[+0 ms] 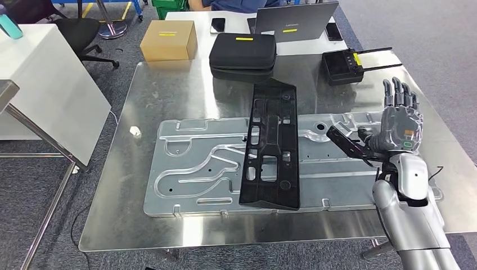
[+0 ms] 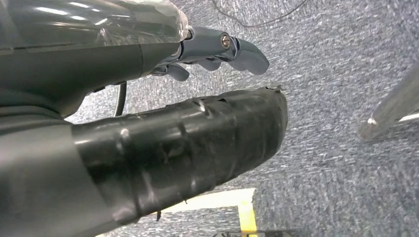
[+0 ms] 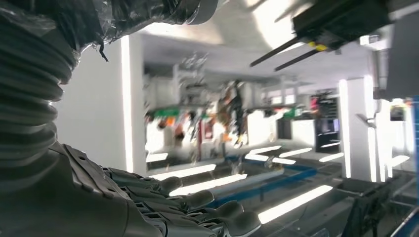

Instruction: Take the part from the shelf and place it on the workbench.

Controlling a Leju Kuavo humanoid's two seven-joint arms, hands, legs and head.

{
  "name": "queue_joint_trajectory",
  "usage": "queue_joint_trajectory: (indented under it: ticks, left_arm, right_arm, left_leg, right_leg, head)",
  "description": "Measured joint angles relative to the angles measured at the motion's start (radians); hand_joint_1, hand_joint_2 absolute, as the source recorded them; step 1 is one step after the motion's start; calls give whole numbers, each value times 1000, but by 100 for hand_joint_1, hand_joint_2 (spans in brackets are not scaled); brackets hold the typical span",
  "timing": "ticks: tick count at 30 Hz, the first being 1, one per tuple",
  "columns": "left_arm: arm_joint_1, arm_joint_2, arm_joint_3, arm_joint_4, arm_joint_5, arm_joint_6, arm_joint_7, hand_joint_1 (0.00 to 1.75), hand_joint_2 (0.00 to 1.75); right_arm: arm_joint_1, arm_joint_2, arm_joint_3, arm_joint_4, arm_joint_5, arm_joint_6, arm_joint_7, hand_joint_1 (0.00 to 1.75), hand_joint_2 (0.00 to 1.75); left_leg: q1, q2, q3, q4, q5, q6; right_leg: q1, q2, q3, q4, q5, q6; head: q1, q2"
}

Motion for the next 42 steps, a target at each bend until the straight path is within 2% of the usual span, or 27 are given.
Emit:
queue_joint_trajectory:
  ticks: [1, 2, 4, 5, 7, 10, 11, 12, 15, 16, 17, 18, 20, 21, 22, 25, 26, 28, 30, 31, 32, 33, 35, 37, 40, 41, 42]
  left_arm:
    - [1, 0, 1, 0, 0, 2, 3, 0, 0]
    - [1, 0, 2, 0, 1, 4, 6, 0, 0]
    - [1, 0, 2, 0, 1, 11, 13, 0, 0]
    - [1, 0, 2, 0, 1, 14, 16, 0, 0]
    - [1, 0, 3, 0, 1, 20, 21, 0, 0]
    - [3, -1, 3, 0, 1, 33, 35, 0, 0]
    - [4, -1, 3, 0, 1, 37, 41, 0, 0]
    - [4, -2, 3, 0, 1, 40, 45, 0, 0]
    - [4, -2, 3, 0, 1, 47, 55, 0, 0]
    - [5, -2, 3, 0, 1, 49, 60, 0, 0]
    - [6, -2, 3, 0, 1, 50, 65, 0, 0]
    - [8, -2, 3, 0, 1, 50, 70, 0, 0]
    - [10, -2, 3, 0, 1, 51, 76, 0, 0]
    - [10, -2, 3, 0, 1, 52, 77, 0, 0]
    - [10, -2, 3, 0, 1, 52, 78, 0, 0]
    - [12, -2, 4, 0, 3, 53, 78, 0, 0]
    - [12, -2, 4, 0, 4, 54, 79, 0, 0]
    - [13, -2, 4, 0, 7, 55, 79, 0, 0]
    - [13, -2, 4, 0, 9, 55, 79, 0, 0]
    - [13, -2, 4, 0, 9, 55, 79, 0, 0]
    - [13, -2, 4, 0, 10, 55, 79, 0, 0]
    - [13, -2, 4, 0, 10, 55, 79, 0, 0]
    - [11, -2, 4, 0, 10, 56, 79, 0, 0]
    - [8, -2, 4, 0, 11, 57, 78, 0, 0]
    - [9, -2, 4, 0, 11, 60, 78, 0, 0]
    - [9, -3, 4, 0, 11, 61, 78, 0, 0]
    - [10, -3, 4, 0, 12, 62, 79, 0, 0]
  right_arm:
    - [14, 5, -9, -20, -50, -8, -26, 0, 175]
    - [31, 14, -19, -45, -107, -17, -55, 0, 175]
    - [71, 40, -44, -114, -228, -42, -121, 0, 175]
    - [93, 56, -58, -152, -283, -56, -151, 0, 175]
    - [143, 87, -83, -233, -374, -83, -205, 0, 175]
    - [216, 123, -111, -340, -478, -103, -270, 0, 175]
    - [234, 132, -118, -369, -507, -108, -288, 0, 175]
    - [246, 140, -124, -393, -533, -111, -305, 0, 175]
    - [299, 165, -139, -458, -605, -113, -351, 0, 175]
    - [330, 176, -142, -484, -631, -112, -370, 0, 175]
    - [360, 187, -144, -511, -656, -112, -391, 0, 175]
    - [385, 198, -145, -537, -677, -113, -411, 0, 175]
    - [422, 216, -146, -582, -700, -114, -442, 0, 175]
    - [440, 225, -146, -604, -707, -115, -453, 0, 175]
    - [459, 234, -146, -623, -712, -117, -464, 0, 175]
    - [509, 263, -146, -675, -721, -129, -493, 0, 175]
    - [522, 272, -145, -690, -722, -132, -501, 0, 175]
    - [546, 291, -142, -717, -723, -140, -514, 0, 175]
    - [567, 305, -136, -736, -725, -147, -522, 0, 175]
    - [576, 310, -134, -742, -726, -149, -524, 0, 175]
    - [583, 316, -131, -747, -727, -150, -526, 0, 175]
    - [588, 320, -129, -751, -728, -150, -527, 0, 175]
    - [598, 328, -124, -760, -731, -150, -528, 0, 175]
    - [607, 334, -120, -766, -736, -152, -531, 0, 175]
    - [621, 343, -114, -768, -750, -155, -535, 0, 175]
    - [625, 345, -113, -769, -754, -156, -536, 0, 175]
    - [628, 347, -113, -769, -757, -157, -537, 0, 175]
  left_leg:
    - [0, 0, -3, 4, 10, 0]
    - [0, 0, 13, -31, 38, 2]
    - [-1, 0, 80, -171, 106, 12]
    - [-3, -1, 107, -230, 126, 16]
    - [-6, -2, 128, -277, 132, 22]
    - [-3, -1, 135, -292, 140, 34]
    - [-1, -1, 138, -298, 143, 39]
    - [1, 1, 140, -302, 147, 43]
    - [0, 5, 138, -301, 149, 46]
    - [0, 4, 137, -300, 150, 47]
    - [0, 3, 135, -299, 150, 47]
    - [0, 2, 134, -296, 149, 46]
    - [-2, 1, 130, -286, 145, 40]
    - [-4, 1, 127, -280, 144, 36]
    - [-5, 1, 125, -276, 143, 31]
    - [-5, 0, 119, -272, 141, 16]
    - [-4, 0, 112, -256, 124, 10]
    - [0, 1, 79, -167, 50, -1]
    - [2, 2, 43, -46, -24, -7]
    - [3, 2, 40, -14, -39, -8]
    - [3, 2, 56, -20, -34, -7]
    - [3, 2, 89, -63, -14, -4]
    - [-1, 2, 183, -208, 32, 8]
    - [-6, 1, 230, -295, 54, 19]
    - [-8, 2, 225, -306, 72, 30]
    - [-5, 5, 221, -312, 83, 36]
    - [-3, 8, 216, -317, 95, 42]
  right_leg:
    - [1, 0, 1, 0, 0, 0]
    - [1, 0, 2, 0, -1, 0]
    - [3, 1, 4, 1, -3, 2]
    - [5, 2, 4, 1, -4, 4]
    - [7, 1, 3, 1, -5, 12]
    - [6, 1, 4, 3, -11, 29]
    - [6, 2, -1, 18, -24, 34]
    - [5, 2, -15, 52, -49, 37]
    - [3, 2, -89, 223, -139, 43]
    - [3, 2, -101, 253, -144, 43]
    - [2, 2, -95, 247, -132, 43]
    - [1, 2, -71, 205, -104, 42]
    - [3, 2, -3, 77, -51, 38]
    - [4, 2, 19, 33, -38, 34]
    - [6, 3, 28, 12, -34, 30]
    - [8, 3, 23, 6, -25, 10]
    - [6, 2, 19, 3, -20, 2]
    - [4, -1, 10, 0, -8, -12]
    - [6, -3, -4, 1, 1, -16]
    - [8, -3, -12, 3, 6, -16]
    - [8, -3, -19, 5, 10, -15]
    - [9, -2, -26, 7, 15, -14]
    - [12, -1, -35, 10, 24, -9]
    - [13, -1, -37, 10, 34, 0]
    - [10, -1, -38, 6, 48, 19]
    - [10, 0, -42, 13, 38, 24]
    - [10, 2, -52, 35, 12, 28]
  head:
    - [0, 0]
    - [0, 0]
    - [0, 0]
    - [0, 0]
    - [0, 0]
    - [1, 0]
    - [1, 0]
    - [1, 0]
    - [2, 0]
    - [2, 0]
    - [2, 0]
    - [2, 0]
    - [2, 0]
    - [2, 0]
    - [2, 0]
    - [1, 0]
    - [1, 0]
    - [-1, 0]
    - [-2, 0]
    - [-2, 0]
    - [-2, 0]
    - [-2, 0]
    - [-2, 0]
    - [-1, 0]
    - [-1, 0]
    - [0, 0]
    - [1, 0]
